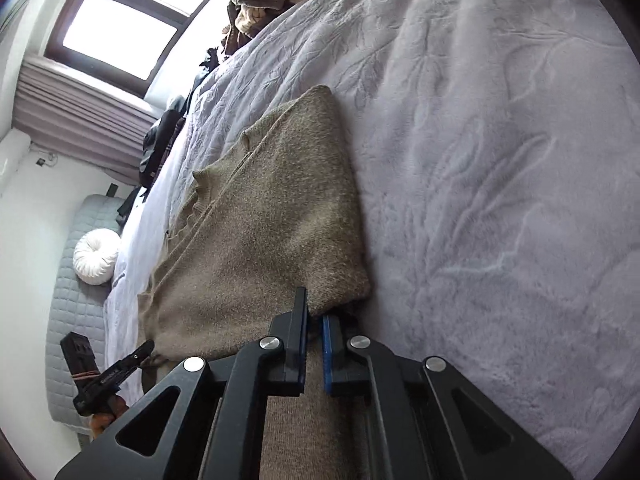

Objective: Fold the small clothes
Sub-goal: 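Press the folded sleeve flat with the left gripper while the right gripper releases and withdraws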

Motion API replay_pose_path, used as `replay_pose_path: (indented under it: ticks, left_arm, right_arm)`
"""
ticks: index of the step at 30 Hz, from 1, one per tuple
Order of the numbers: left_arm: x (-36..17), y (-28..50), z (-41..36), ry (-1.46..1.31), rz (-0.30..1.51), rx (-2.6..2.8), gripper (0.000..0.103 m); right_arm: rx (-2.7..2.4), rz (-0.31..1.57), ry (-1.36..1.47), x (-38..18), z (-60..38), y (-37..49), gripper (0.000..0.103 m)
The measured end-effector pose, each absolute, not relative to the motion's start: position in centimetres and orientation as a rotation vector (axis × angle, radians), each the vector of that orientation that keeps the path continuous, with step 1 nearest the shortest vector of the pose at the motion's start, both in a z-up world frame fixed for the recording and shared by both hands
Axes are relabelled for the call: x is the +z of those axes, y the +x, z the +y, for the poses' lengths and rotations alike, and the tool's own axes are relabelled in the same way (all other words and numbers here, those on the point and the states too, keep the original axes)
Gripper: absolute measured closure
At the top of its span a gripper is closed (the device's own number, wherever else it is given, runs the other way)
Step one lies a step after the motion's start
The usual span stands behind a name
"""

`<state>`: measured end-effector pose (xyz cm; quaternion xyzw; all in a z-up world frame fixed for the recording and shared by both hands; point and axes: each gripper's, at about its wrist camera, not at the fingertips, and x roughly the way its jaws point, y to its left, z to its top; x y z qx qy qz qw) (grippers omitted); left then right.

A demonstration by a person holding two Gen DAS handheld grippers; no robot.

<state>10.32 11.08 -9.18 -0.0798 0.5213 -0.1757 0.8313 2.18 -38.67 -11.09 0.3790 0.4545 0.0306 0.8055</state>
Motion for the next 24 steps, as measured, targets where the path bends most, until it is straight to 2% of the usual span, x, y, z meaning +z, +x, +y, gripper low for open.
replay_pose_path:
  ticks: [3,5,8,10,12,16,18,24]
  left_arm:
    - [-8.4,9.4,11.3,-0.119,1.079,-0.32,0.096]
    - [-8.0,8.9,11.9,-0.11,1.066,-0.305,0.096]
    - [-7.1,8.5,12.7,-0.119,1.042,-0.284,0.096]
    - [-6.5,8.5,12.8,-0.122,1.02,-0.28,0.096]
    - [-6.1,8.6,12.4,-0.126,1.009,-0.286,0.096]
    - [-5.8,9.1,10.7,-0.141,1.005,-0.311,0.096]
    - [-6.0,9.2,9.7,-0.125,1.008,-0.312,0.096]
    - [-8.7,9.0,8.3,-0.071,1.045,-0.28,0.096]
  right_arm:
    - [0.06,0.969,0.799,-10.4,-39.2,1.1,0.098]
    - [0.019,0.954,0.761,-9.5,-39.5,0.1,0.09]
    - [0.003,0.901,0.746,-8.4,-40.5,-1.1,0.09]
    - [0.008,0.883,0.783,-8.2,-41.5,-1.0,0.086]
    - [0.033,0.886,0.845,-8.7,-42.1,-0.1,0.072]
    - [0.079,0.968,0.931,-11.0,-41.6,2.7,0.072]
    - [0.067,0.999,0.876,-10.8,-40.7,3.6,0.084]
    - [0.012,1.028,0.681,-10.4,-39.8,3.8,0.085]
